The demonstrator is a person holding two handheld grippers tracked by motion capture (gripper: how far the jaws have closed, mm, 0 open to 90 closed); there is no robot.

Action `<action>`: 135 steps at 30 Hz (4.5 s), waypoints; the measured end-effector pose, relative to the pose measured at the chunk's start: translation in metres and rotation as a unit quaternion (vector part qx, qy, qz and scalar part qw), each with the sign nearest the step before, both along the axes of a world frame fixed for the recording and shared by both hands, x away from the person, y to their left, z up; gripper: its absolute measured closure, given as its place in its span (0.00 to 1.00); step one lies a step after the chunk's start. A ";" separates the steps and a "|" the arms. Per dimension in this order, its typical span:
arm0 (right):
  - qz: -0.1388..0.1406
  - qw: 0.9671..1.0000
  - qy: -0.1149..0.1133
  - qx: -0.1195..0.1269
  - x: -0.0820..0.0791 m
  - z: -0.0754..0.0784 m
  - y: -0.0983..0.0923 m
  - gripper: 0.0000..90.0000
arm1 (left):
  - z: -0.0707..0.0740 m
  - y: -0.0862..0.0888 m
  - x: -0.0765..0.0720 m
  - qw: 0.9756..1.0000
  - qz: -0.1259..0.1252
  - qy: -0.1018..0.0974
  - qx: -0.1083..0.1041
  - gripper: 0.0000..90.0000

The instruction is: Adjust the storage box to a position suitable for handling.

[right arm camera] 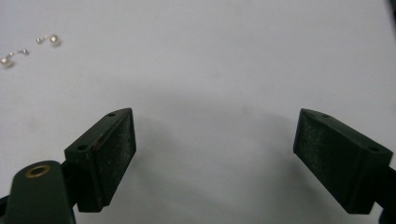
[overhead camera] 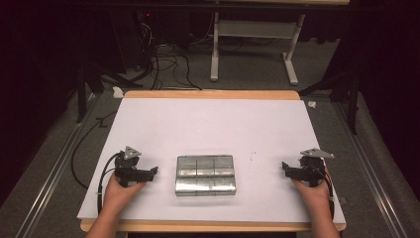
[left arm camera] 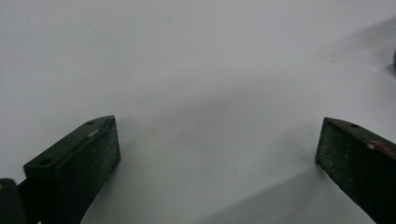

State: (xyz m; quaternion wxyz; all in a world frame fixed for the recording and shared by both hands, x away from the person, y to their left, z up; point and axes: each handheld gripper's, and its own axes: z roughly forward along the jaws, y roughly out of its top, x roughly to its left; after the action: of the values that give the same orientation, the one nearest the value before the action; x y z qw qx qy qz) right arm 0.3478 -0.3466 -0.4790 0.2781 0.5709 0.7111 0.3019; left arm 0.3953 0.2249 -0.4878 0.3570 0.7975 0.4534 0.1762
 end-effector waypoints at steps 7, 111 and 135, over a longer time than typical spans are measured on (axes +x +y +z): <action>-0.005 0.998 -0.056 0.012 -0.013 0.003 -0.002 0.15 | 0.003 0.001 -0.009 0.999 -0.011 -0.041 -0.008 0.01; 0.149 0.987 0.038 0.035 0.035 0.001 0.108 0.94 | 0.003 -0.016 -0.012 0.996 -0.047 -0.080 0.006 0.30; 0.165 0.985 0.036 0.034 0.026 0.004 0.106 0.90 | 0.003 -0.016 -0.012 0.996 -0.048 -0.080 0.010 0.30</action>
State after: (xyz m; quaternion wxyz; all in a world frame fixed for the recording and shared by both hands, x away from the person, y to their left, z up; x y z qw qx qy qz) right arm 0.3738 -0.2408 -0.4753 0.1790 0.4652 0.7946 0.3468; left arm 0.3833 0.2088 -0.4852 0.3922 0.8054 0.3827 0.2261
